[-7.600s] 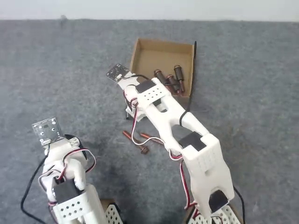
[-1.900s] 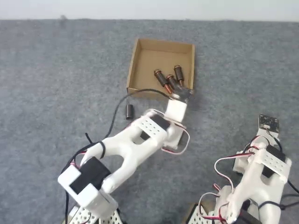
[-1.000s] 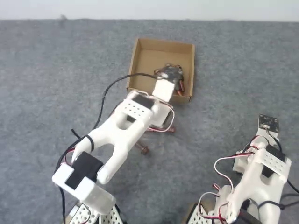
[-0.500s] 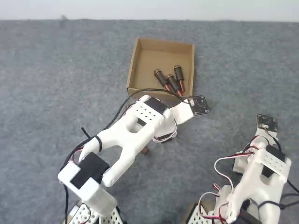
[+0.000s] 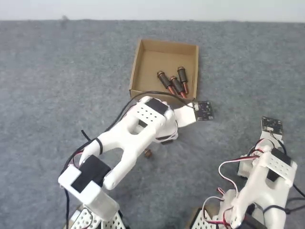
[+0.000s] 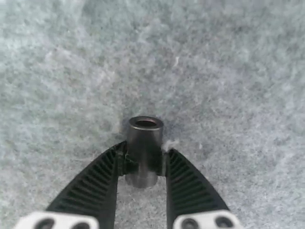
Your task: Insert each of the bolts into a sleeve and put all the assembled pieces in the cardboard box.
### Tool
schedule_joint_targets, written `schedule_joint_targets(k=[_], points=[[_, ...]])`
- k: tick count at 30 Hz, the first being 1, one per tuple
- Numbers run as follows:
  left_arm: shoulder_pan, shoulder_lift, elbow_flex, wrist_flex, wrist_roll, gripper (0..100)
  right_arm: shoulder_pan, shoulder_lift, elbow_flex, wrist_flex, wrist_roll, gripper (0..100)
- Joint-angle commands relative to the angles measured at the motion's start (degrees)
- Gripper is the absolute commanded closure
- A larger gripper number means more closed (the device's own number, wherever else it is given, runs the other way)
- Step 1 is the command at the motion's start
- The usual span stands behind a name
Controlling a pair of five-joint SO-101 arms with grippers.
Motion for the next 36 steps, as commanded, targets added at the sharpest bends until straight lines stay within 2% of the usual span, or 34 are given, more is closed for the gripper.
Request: schedule_joint_targets(k=[1,14,26,36], points=[[-1.1,-0.3,-0.1,-2.1,-0.7,83,0.5,-2.0,-0.3,-0.3,0.8,99.1],[-0.7,1.8,-0.9,-1.8,-6.6,83,0.4,-2.0,-0.3,-0.3,0.8,99.1],[-0.5,12.4,-15.1,7.7,-6.7,83,0.4,-2.1,-0.3,-0.3,0.9,99.1],[1.5,14.3,-17.6,7.2,-4.7,83,0.4,-2.1,-0.3,-0.4,0.9,99.1]])
